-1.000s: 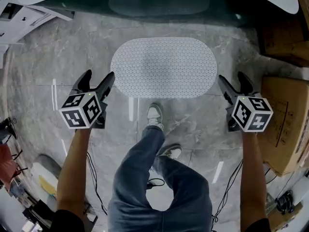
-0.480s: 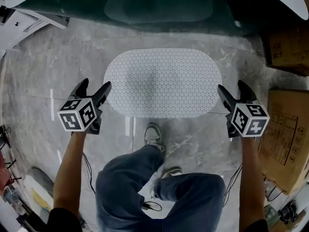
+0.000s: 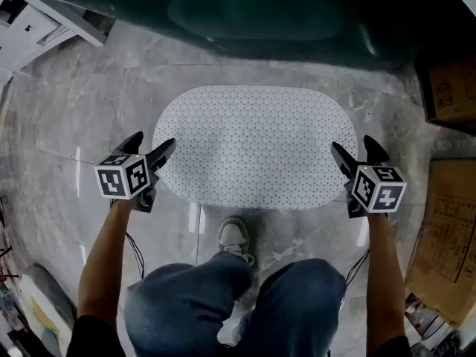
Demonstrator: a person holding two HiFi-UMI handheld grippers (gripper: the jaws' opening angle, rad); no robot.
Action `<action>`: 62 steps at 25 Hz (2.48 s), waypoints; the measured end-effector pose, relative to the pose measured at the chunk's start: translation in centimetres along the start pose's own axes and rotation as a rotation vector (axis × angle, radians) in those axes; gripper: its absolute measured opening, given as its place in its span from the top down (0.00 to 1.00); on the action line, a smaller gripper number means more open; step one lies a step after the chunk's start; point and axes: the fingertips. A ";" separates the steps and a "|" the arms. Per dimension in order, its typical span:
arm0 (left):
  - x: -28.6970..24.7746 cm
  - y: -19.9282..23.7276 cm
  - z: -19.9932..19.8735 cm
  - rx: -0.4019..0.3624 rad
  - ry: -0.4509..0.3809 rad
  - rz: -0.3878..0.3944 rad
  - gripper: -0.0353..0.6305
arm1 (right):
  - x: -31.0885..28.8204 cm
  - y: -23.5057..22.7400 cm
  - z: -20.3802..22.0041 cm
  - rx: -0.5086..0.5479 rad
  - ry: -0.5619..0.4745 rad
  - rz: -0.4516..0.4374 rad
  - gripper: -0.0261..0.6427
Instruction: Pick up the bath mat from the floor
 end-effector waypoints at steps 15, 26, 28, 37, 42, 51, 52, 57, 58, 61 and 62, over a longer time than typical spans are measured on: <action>-6.4 6.6 8.5 -0.010 0.142 -0.037 0.24 | -4.7 -4.2 8.7 -0.082 0.198 0.051 0.23; -10.6 8.6 10.0 -0.073 0.255 -0.063 0.32 | -7.5 -7.2 11.5 -0.058 0.352 0.131 0.18; -10.6 8.9 10.6 -0.049 0.259 -0.068 0.32 | -7.9 -7.8 11.9 -0.067 0.372 0.139 0.17; -11.1 8.5 10.7 -0.018 0.245 -0.064 0.32 | -8.2 -8.8 13.0 -0.065 0.435 0.168 0.14; -10.9 8.6 10.5 -0.002 0.236 -0.075 0.35 | -8.3 -7.8 12.8 -0.053 0.424 0.160 0.24; -10.9 6.5 10.3 -0.013 0.236 -0.066 0.63 | -8.5 -5.2 12.4 0.011 0.422 0.115 0.53; -10.9 6.3 10.2 -0.017 0.241 -0.060 0.66 | -8.6 -4.8 12.3 0.021 0.429 0.104 0.57; -11.3 4.9 10.3 -0.020 0.248 -0.035 0.82 | -8.8 -3.0 12.5 0.028 0.450 0.077 0.80; -11.3 4.7 10.4 -0.017 0.245 -0.033 0.85 | -8.8 -2.7 12.6 0.022 0.451 0.074 0.84; -11.4 4.6 10.3 0.018 0.244 -0.029 0.88 | -9.0 -2.4 12.7 -0.031 0.452 0.061 0.88; -11.4 4.6 10.3 0.038 0.247 -0.025 0.89 | -9.0 -2.4 12.7 -0.058 0.452 0.054 0.90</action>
Point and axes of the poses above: the fingertips, and each gripper's own axes: x backward along the fingers, y to its left, z out of its underside, and after that the axes turned 2 degrees about -x, right-handed
